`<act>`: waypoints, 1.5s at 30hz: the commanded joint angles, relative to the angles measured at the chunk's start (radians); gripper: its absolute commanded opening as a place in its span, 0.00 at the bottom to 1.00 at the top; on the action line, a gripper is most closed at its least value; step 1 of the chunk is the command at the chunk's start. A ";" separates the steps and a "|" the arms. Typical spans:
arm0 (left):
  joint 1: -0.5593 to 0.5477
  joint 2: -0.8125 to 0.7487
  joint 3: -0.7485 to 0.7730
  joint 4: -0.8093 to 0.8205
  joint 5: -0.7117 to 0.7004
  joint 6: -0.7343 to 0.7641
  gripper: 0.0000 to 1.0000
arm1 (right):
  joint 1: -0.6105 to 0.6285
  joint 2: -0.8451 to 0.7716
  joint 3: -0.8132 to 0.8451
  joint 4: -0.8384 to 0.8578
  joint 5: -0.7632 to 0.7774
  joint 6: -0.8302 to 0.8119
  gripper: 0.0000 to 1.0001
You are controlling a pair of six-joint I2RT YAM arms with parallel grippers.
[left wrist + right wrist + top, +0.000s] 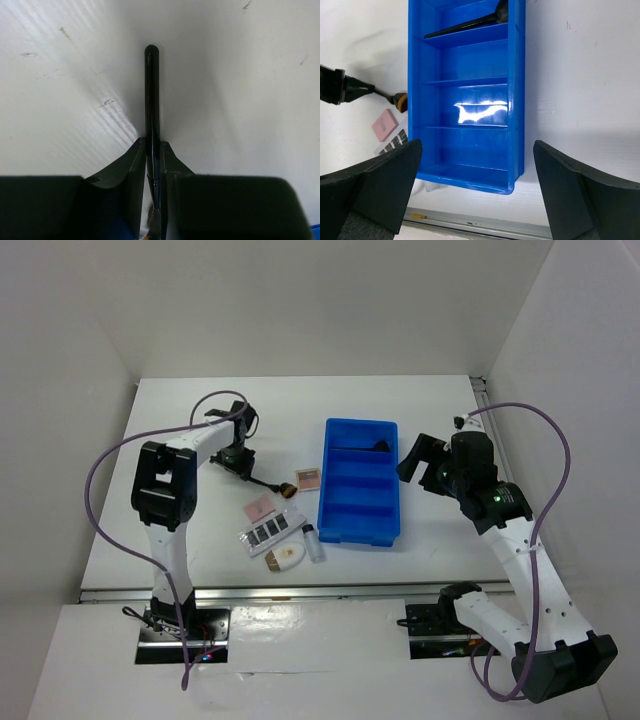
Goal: Organize the makeup
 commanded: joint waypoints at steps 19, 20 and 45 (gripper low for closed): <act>-0.142 -0.177 0.318 0.174 -0.044 0.371 0.00 | 0.001 -0.002 -0.010 0.044 0.001 0.012 1.00; -0.168 -0.188 0.328 0.174 -0.057 0.359 0.00 | 0.001 -0.002 -0.010 0.044 0.001 0.012 1.00; -0.474 0.258 0.677 0.382 -0.273 -0.093 0.00 | 0.001 -0.136 0.008 -0.074 0.099 0.042 1.00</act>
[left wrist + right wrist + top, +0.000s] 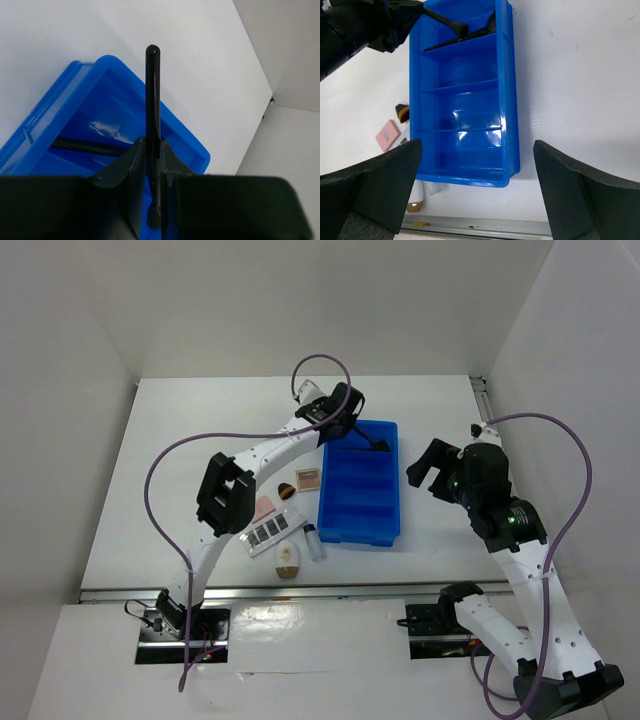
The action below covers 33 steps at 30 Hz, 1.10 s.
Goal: Organize the makeup
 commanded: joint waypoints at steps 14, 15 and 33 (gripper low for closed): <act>-0.041 -0.005 -0.031 0.083 -0.172 -0.103 0.00 | 0.001 0.014 -0.014 -0.016 0.035 -0.010 1.00; -0.054 -0.006 -0.047 0.094 -0.183 -0.123 0.00 | 0.001 0.014 -0.014 -0.016 0.035 -0.010 1.00; -0.093 -0.007 -0.088 0.193 -0.259 -0.046 0.31 | 0.001 0.035 -0.044 -0.016 0.015 -0.038 1.00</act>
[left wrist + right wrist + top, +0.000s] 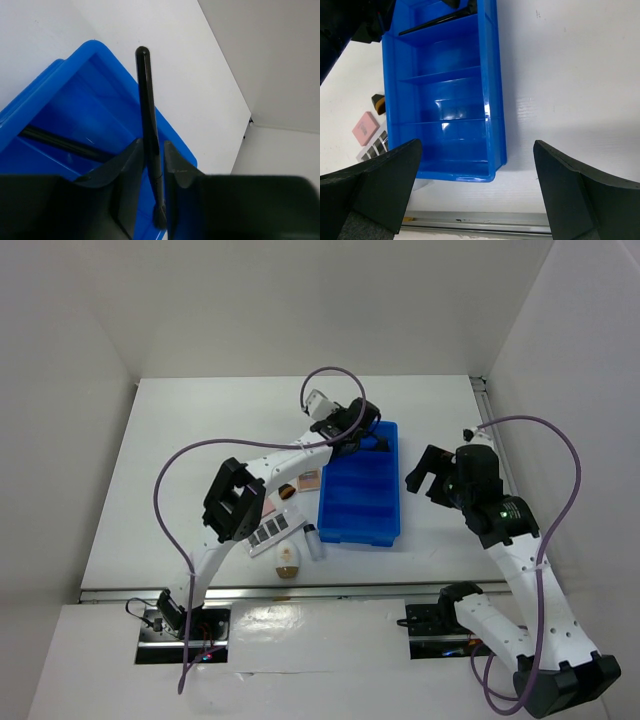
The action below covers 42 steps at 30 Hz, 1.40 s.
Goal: Organize the makeup
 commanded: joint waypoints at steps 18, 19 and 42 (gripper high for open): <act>-0.071 -0.212 -0.116 0.266 -0.068 0.425 0.56 | 0.001 0.018 -0.014 0.024 -0.009 -0.023 1.00; -0.071 -0.232 -0.116 0.267 -0.042 0.473 0.57 | 0.001 0.018 -0.014 0.035 -0.009 -0.024 1.00; 0.266 -0.363 -0.483 -0.368 0.296 0.867 0.73 | 0.001 0.018 -0.014 0.084 -0.058 -0.033 1.00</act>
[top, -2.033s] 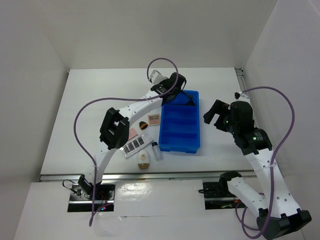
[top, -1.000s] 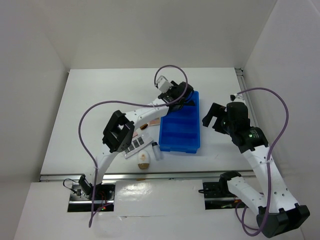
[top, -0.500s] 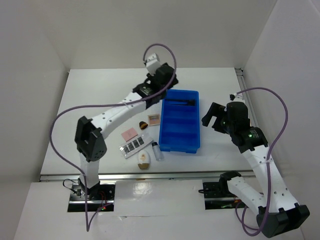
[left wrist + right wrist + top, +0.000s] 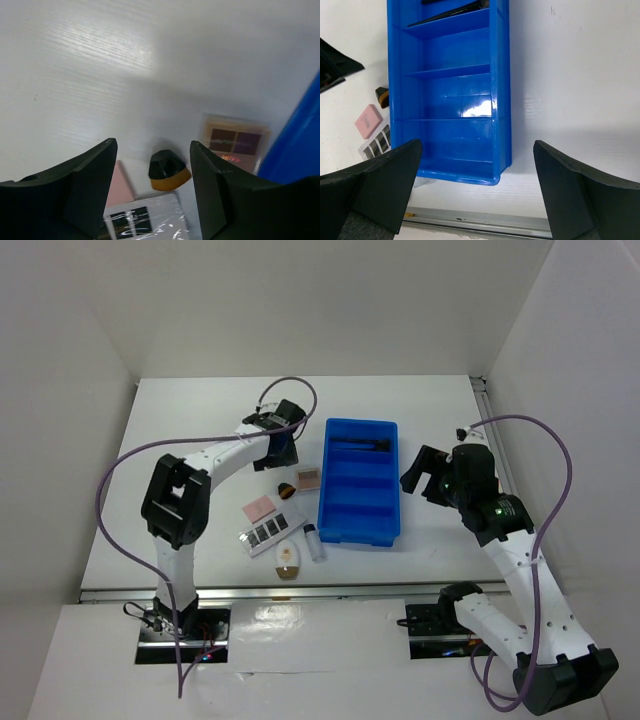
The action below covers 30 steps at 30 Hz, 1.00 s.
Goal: Organize the makeup
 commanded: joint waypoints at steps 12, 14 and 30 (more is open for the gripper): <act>-0.061 -0.198 -0.274 0.061 0.121 0.284 0.76 | 0.001 0.026 0.026 0.049 -0.038 -0.004 1.00; -0.070 -0.221 -0.284 0.081 0.120 0.297 0.77 | 0.001 0.037 0.037 0.049 -0.038 -0.004 1.00; -0.081 -0.221 -0.310 0.183 0.220 0.550 0.73 | 0.001 0.066 0.058 0.052 -0.082 -0.003 1.00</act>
